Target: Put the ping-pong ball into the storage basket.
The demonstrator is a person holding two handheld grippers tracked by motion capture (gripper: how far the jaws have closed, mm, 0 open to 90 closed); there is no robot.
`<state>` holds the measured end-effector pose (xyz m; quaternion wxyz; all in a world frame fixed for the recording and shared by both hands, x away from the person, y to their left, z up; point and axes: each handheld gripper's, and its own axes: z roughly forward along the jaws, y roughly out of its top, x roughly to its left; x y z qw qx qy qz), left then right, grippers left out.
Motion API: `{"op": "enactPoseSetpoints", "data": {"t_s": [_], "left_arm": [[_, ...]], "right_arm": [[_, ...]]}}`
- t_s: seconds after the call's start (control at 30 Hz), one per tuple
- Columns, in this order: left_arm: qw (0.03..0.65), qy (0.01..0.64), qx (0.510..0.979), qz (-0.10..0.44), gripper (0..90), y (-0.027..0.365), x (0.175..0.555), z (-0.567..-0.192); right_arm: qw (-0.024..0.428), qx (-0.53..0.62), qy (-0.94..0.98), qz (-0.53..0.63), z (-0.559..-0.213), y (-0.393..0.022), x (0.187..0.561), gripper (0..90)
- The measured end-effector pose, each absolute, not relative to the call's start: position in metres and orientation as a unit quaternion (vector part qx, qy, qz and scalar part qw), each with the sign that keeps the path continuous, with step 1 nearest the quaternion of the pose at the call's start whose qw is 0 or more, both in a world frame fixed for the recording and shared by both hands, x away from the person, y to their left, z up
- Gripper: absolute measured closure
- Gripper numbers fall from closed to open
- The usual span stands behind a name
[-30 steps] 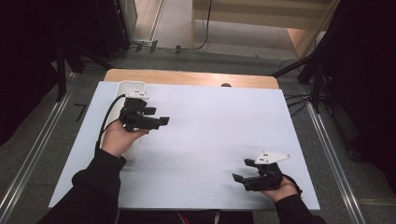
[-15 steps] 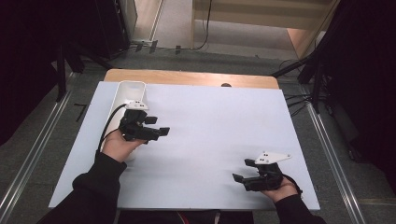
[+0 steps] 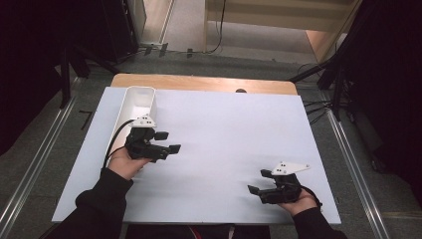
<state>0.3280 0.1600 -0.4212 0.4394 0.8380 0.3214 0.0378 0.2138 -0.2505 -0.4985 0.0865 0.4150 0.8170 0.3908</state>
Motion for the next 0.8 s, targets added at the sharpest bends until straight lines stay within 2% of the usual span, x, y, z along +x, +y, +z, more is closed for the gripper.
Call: {"op": "enactPoseSetpoints", "data": {"t_s": [0.33, 0.43, 0.8], "left_arm": [[0.445, 0.304, 0.842, 0.040, 28.8, 0.159, 0.316, -0.429], [0.439, 0.299, 0.846, 0.040, 22.2, 0.157, 0.314, -0.432], [0.451, 0.277, 0.848, 0.033, 22.2, 0.159, 0.302, -0.437]], "right_arm": [[0.086, 0.415, 0.817, 0.391, -0.499, -0.251, 0.214, 21.5], [0.086, 0.416, 0.816, 0.391, -0.499, -0.251, 0.214, 21.5], [0.084, 0.416, 0.817, 0.391, -0.499, -0.251, 0.214, 21.5]]}}
